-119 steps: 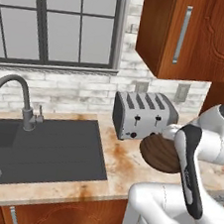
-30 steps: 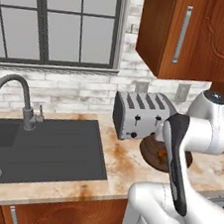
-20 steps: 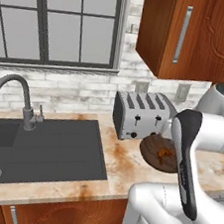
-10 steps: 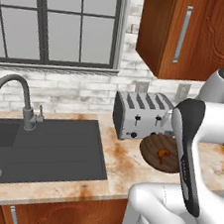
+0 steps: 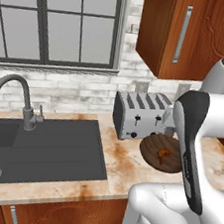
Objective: Take the kiwi, sweet potato, and chicken drumstick from the freezer and place them in the bowl on the counter.
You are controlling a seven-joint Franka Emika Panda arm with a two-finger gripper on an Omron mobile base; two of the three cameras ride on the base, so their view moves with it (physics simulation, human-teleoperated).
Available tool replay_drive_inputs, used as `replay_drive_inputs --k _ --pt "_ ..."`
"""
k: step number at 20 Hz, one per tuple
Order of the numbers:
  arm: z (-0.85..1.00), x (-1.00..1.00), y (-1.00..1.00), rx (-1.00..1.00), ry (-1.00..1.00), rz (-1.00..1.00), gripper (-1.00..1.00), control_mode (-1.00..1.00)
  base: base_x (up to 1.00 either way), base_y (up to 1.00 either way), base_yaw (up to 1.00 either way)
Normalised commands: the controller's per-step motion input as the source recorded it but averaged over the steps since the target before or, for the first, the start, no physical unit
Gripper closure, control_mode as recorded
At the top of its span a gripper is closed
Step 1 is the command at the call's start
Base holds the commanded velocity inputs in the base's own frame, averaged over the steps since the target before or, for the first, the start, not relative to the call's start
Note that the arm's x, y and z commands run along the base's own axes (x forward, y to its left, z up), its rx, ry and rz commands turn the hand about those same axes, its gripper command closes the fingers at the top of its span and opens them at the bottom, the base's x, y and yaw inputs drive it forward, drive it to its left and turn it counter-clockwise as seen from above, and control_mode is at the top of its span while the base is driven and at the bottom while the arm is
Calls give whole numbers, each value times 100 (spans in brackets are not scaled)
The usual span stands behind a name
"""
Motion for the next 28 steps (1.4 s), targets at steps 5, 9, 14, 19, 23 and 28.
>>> replay_drive_inputs --k 5,9,14,19,23,28 --pt "4 -19 0 0 -1 0 -100 100 -11 0 0" --pt "0 0 0 0 0 0 -100 100 -96 -14 0" --pt "0 0 0 0 0 0 -100 100 -100 -38 0" --pt "0 0 0 0 0 0 -100 100 -100 -87 -1" --pt "0 0 0 0 0 0 -100 100 -84 -100 0" --pt "0 0 0 0 0 0 -100 100 -38 -100 0"
